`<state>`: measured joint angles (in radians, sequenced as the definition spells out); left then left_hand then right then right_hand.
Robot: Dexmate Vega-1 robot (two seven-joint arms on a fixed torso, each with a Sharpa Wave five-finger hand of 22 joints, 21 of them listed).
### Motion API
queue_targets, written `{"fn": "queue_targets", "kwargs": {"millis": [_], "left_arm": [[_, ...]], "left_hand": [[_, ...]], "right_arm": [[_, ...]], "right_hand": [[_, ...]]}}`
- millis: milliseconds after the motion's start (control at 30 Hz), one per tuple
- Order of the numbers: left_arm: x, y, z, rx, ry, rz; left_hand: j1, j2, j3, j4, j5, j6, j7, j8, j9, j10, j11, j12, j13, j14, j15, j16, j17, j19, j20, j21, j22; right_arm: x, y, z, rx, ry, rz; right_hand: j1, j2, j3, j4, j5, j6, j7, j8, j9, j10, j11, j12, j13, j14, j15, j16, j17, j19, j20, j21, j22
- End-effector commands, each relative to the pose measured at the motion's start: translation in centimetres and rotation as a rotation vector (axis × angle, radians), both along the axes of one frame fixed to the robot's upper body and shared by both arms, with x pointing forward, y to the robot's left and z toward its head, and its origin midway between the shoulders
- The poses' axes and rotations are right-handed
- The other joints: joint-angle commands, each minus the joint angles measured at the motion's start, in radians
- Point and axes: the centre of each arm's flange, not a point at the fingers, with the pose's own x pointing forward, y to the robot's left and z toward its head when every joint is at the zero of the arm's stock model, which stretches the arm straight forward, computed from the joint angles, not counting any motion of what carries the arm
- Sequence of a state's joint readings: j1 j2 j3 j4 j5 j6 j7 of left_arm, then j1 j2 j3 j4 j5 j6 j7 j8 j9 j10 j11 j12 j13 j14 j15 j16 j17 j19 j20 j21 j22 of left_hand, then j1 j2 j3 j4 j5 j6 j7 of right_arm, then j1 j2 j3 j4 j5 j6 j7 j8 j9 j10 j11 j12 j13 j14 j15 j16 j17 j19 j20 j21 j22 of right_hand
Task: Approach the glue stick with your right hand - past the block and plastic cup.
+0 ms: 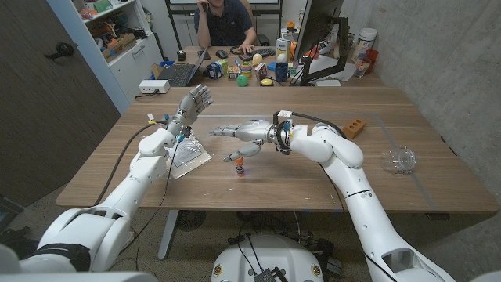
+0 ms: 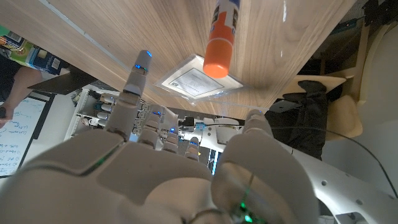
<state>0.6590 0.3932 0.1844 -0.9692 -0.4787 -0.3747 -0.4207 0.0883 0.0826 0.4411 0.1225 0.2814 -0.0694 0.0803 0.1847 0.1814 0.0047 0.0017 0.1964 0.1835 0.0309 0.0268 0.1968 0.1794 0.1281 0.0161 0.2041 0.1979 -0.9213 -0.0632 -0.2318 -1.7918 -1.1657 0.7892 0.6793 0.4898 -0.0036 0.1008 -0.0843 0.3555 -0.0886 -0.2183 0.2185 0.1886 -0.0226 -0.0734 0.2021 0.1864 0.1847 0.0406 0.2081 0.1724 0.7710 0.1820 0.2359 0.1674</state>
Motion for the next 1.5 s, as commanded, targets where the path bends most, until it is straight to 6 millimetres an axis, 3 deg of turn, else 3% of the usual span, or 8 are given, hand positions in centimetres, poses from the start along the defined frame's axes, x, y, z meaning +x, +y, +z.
{"fn": "queue_targets", "kwargs": {"millis": [33,300,500,700,1500], "left_arm": [[-0.8,0.1,0.3,0.016,-0.015,0.014],[-1.1,0.2,0.2,0.017,-0.011,0.019],[-1.0,0.2,0.3,0.015,-0.012,0.021],[-1.0,0.2,0.2,0.014,-0.01,0.02],[-2.5,0.2,-0.1,0.015,-0.035,0.02]], "left_hand": [[-0.006,-0.003,-0.007,0.0,0.005,0.002,0.005,0.005,0.004,0.009,-0.002,0.004,0.004,0.004,0.009,0.009,0.002,0.011,0.003,0.005,0.001],[-0.008,-0.005,-0.01,0.002,0.006,0.002,0.004,0.004,0.004,0.008,-0.002,0.003,0.004,0.004,0.009,0.009,0.002,0.011,0.004,0.005,0.001],[-0.011,-0.007,-0.012,0.003,0.006,-0.001,0.005,0.003,0.004,0.006,-0.001,0.003,0.004,0.002,0.009,0.008,0.002,0.011,0.004,0.005,0.001],[-0.013,-0.008,-0.015,0.005,0.006,-0.002,0.005,0.003,0.004,0.005,0.001,0.002,0.004,0.002,0.01,0.008,0.002,0.01,0.004,0.005,0.001],[-0.023,-0.016,-0.027,0.01,0.009,-0.002,0.006,0.003,0.004,0.004,0.001,0.002,0.004,0.002,0.012,0.009,0.003,0.011,0.005,0.005,0.001]], "right_arm": [[1.1,0.7,-1.3,-0.144,-0.049,-0.048],[0.3,0.2,-1.1,-0.141,-0.063,-0.038],[-0.7,0.3,-1.0,-0.143,-0.056,-0.004],[-1.0,0.5,-1.0,-0.139,-0.047,0.015],[-1.6,0.5,-1.4,-0.143,-0.026,0.021]], "right_hand": [[0.039,-0.006,-0.005,-0.019,0.016,0.042,-0.002,0.011,0.007,0.035,-0.002,0.017,0.0,0.05,-0.013,-0.002,0.0,0.07,-0.039,0.004,0.003],[0.091,-0.034,-0.038,-0.035,0.034,0.177,-0.001,0.036,0.012,0.169,-0.007,0.053,0.003,0.21,-0.052,0.007,0.001,0.223,-0.142,0.007,0.005],[0.13,-0.017,-0.037,-0.04,0.045,0.218,-0.002,0.035,0.01,0.213,-0.005,0.059,0.003,0.291,-0.077,0.013,0.004,0.304,-0.213,0.014,0.007],[0.144,-0.013,-0.038,-0.04,0.047,0.225,-0.002,0.031,0.009,0.224,-0.006,0.06,0.003,0.327,-0.098,0.015,0.004,0.326,-0.225,0.015,0.008],[0.16,0.004,-0.037,-0.037,0.05,0.249,-0.002,0.03,0.008,0.211,-0.01,0.05,0.003,0.336,-0.093,0.001,0.006,0.356,-0.249,0.013,0.008]]}}
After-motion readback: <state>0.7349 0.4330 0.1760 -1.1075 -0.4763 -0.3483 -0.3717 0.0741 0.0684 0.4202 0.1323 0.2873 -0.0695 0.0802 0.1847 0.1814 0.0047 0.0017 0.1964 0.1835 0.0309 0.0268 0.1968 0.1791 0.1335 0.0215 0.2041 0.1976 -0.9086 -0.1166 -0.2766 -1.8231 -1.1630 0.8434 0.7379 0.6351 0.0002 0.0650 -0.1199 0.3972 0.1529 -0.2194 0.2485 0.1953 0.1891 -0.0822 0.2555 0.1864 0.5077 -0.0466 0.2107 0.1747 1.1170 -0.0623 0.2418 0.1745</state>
